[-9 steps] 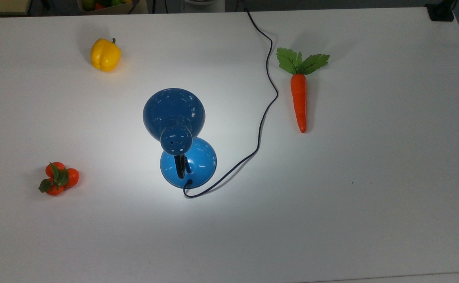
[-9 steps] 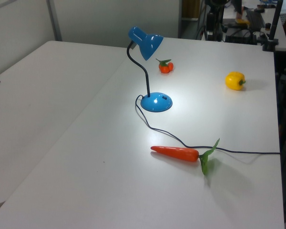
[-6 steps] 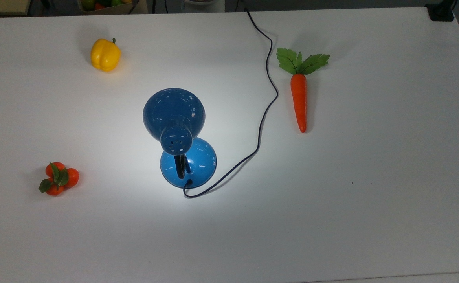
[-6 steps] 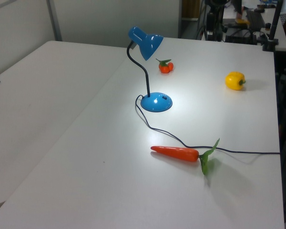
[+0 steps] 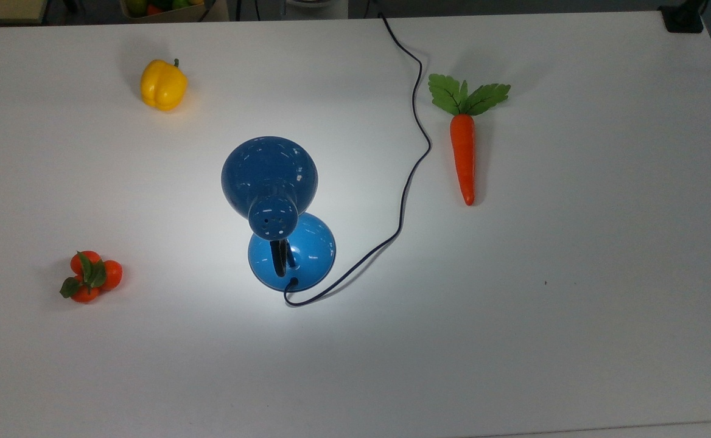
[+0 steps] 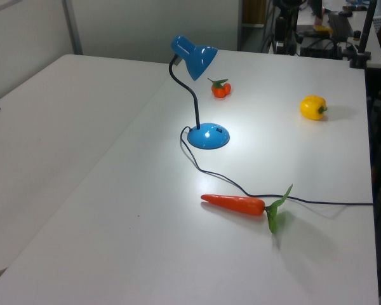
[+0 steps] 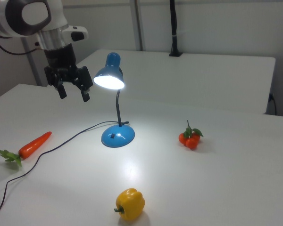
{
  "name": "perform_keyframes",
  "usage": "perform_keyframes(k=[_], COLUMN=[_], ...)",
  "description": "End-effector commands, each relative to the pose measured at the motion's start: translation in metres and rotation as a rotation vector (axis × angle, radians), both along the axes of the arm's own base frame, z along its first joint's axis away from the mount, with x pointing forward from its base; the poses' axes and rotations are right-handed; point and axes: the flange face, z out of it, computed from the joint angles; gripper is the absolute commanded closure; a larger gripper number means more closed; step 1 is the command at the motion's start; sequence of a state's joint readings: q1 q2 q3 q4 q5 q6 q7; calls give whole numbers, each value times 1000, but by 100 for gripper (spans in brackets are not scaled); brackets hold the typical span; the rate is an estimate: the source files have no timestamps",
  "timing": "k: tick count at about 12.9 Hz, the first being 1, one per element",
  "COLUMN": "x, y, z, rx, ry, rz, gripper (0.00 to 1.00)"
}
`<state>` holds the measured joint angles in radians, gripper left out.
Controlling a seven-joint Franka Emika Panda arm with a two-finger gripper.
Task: Turn off lamp
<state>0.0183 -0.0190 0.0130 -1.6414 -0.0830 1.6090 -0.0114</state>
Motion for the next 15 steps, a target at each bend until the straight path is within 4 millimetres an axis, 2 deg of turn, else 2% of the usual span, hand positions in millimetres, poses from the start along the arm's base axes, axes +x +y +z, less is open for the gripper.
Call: perform_keyframes(k=[1, 5, 6, 7, 8, 9, 10, 15], x=[-3, -3, -3, -3, -3, -3, -3, -3], y=[0, 0, 0, 0, 0, 1, 1, 1], z=[4, 4, 4, 4, 3, 3, 3, 3], rx=[-7, -5, -5, -5, -5, -5, -5, -5], ry=[18, 20, 17, 19, 20, 22, 22, 20], rz=[-7, -5, -5, -1, 2, 2, 2, 4], gripper=[0, 0, 9, 36, 72, 97, 100, 100])
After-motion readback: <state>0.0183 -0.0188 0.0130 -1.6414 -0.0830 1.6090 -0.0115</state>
